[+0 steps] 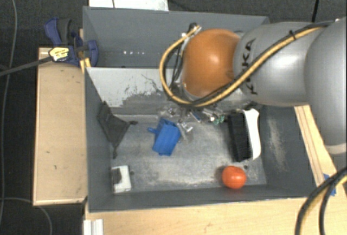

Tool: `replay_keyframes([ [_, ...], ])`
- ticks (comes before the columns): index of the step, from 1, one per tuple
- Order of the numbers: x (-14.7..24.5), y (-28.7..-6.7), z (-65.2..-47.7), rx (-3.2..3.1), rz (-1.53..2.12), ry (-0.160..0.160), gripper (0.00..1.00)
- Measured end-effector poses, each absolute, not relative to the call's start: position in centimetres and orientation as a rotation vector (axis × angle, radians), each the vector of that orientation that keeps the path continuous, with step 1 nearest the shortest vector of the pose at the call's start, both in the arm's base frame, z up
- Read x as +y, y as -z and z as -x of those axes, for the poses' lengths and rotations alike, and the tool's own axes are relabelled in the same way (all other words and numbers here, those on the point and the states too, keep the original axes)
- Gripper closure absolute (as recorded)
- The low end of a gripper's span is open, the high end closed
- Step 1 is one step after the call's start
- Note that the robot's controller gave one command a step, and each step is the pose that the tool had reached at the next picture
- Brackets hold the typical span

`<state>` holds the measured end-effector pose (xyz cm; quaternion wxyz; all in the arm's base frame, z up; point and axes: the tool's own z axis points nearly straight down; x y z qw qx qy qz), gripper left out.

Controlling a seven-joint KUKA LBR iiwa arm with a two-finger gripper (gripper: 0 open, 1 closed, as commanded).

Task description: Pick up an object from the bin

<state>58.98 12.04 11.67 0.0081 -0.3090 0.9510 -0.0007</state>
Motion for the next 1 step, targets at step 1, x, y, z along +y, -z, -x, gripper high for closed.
replay_keyframes([
  [1, 12.06, -13.55, -59.1, 2.968, 0.963, 0.003, 1.0],
])
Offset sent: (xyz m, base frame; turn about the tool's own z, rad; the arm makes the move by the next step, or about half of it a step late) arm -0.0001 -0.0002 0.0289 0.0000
